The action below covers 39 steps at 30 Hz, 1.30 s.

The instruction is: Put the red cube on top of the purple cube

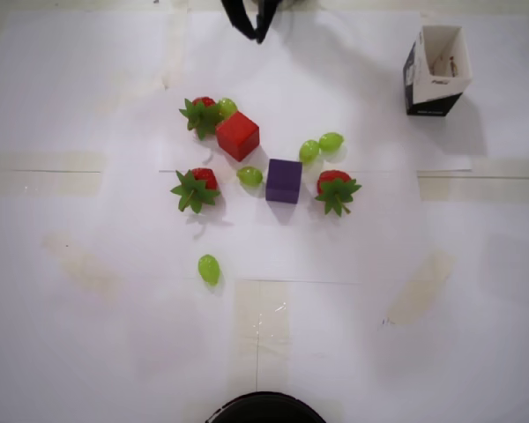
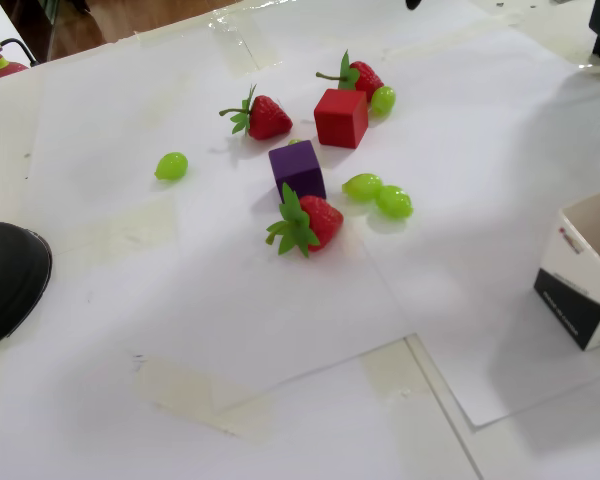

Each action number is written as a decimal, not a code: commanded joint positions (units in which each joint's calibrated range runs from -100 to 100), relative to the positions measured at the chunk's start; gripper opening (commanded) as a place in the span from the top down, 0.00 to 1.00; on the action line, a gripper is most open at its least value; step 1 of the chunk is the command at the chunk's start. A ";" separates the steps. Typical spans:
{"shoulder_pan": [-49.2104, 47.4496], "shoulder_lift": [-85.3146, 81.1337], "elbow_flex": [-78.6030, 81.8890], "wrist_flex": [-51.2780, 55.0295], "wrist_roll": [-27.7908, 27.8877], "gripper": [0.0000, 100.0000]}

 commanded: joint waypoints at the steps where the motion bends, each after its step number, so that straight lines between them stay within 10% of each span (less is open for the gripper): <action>1: 0.30 4.44 -8.40 1.91 -2.15 1.00; 16: -0.73 10.63 -13.03 0.36 0.39 1.00; 39: 1.33 17.50 -13.76 -5.85 22.08 1.00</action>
